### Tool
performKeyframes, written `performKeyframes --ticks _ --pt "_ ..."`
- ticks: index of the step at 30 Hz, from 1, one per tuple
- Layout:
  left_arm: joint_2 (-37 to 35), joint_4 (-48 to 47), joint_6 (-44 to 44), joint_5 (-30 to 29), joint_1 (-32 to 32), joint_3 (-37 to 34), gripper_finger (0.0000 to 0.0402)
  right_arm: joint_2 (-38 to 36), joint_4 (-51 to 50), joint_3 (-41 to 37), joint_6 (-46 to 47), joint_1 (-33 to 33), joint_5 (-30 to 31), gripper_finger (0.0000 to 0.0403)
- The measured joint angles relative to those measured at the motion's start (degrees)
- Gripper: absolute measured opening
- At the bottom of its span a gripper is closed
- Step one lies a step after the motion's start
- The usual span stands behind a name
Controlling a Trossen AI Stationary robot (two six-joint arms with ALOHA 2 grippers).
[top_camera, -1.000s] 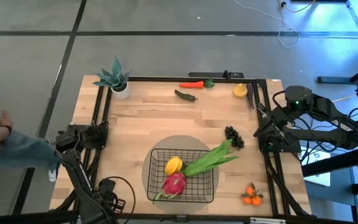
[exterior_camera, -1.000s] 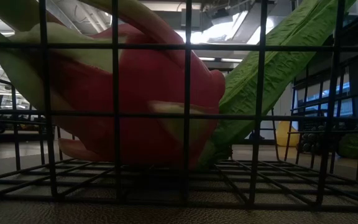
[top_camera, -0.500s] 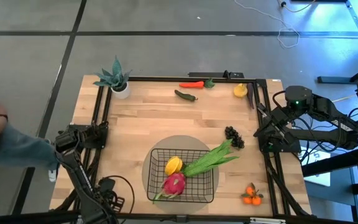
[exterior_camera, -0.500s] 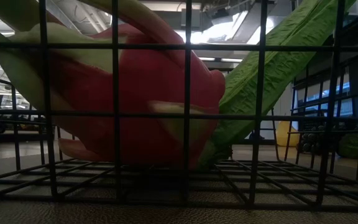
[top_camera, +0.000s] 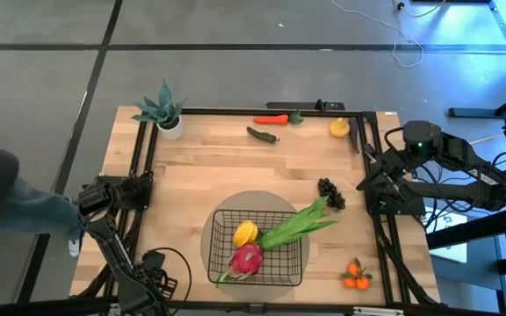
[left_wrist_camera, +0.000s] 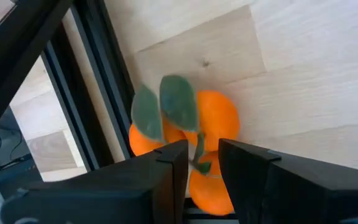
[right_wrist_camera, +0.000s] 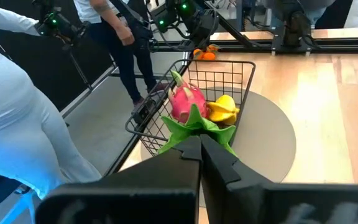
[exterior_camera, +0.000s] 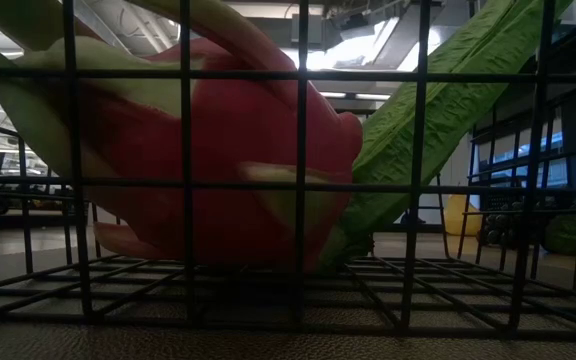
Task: Build produce basket
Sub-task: Put the left bunch of oranges into the black mesh basket
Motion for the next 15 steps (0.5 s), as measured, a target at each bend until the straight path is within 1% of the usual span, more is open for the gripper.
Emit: performKeyframes --ticks 3,7,8,15 --pt "0.0 -0.5 0.4 0.0 0.1 0.0 0.0063 0.0 0.1 0.0 0.0 0.0 0.0 0.0" --pt "0.0 -0.5 3.2 0.0 0.1 0.0 0.0013 0.0 1.7 0.0 0.0 0.0 0.1 0.0" --pt "0.0 -0.5 4.0 0.0 0.1 0.0 0.0008 0.0 2.1 0.0 0.0 0.0 0.1 0.0" --pt "0.0 -0.5 6.0 -0.6 0.8 0.3 0.0003 0.0 3.5 0.0 -0.1 0.0 0.1 0.0"
